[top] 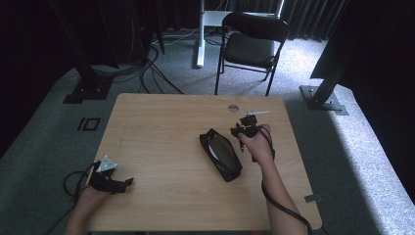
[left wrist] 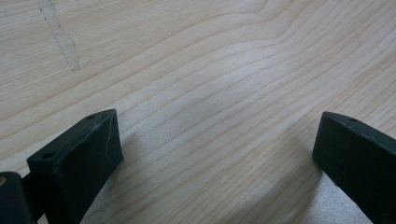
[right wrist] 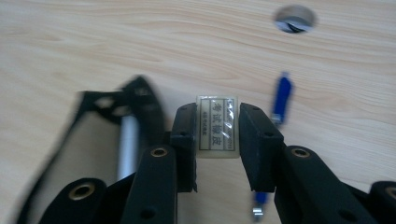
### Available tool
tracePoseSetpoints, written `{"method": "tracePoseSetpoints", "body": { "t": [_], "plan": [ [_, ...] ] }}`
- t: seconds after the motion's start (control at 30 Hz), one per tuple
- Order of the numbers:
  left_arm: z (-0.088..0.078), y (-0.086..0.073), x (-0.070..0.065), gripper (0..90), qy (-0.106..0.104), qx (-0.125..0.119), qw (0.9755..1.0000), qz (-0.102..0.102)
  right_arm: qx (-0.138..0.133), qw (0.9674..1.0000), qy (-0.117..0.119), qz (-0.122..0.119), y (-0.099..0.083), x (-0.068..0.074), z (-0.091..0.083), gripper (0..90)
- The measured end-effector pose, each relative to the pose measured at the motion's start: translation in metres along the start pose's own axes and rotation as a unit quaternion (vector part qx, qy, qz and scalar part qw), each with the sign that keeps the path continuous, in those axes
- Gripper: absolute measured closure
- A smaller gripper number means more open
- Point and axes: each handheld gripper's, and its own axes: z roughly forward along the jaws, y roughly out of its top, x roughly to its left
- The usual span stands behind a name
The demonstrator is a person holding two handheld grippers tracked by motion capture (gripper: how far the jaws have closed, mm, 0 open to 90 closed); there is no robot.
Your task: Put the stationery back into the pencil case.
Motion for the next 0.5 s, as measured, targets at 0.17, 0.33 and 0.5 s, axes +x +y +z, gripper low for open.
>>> {"method": "tracePoseSetpoints", "body": {
  "t": [0.17,0.33,0.5],
  "plan": [
    [0.000,0.000,0.000,1.6,0.000,0.000,1.0000,0.000,0.000,0.9992,0.032,-0.024,-0.002,0.028,-0.008,68.3],
    [0.000,0.000,0.000,1.6,0.000,0.000,1.0000,0.000,0.014,0.9979,0.047,-0.043,-0.010,0.050,-0.007,68.3],
    [0.000,0.000,0.000,1.6,0.000,0.000,1.0000,0.000,0.034,0.9969,0.043,-0.057,-0.017,0.063,0.003,68.2]
  ]
}}
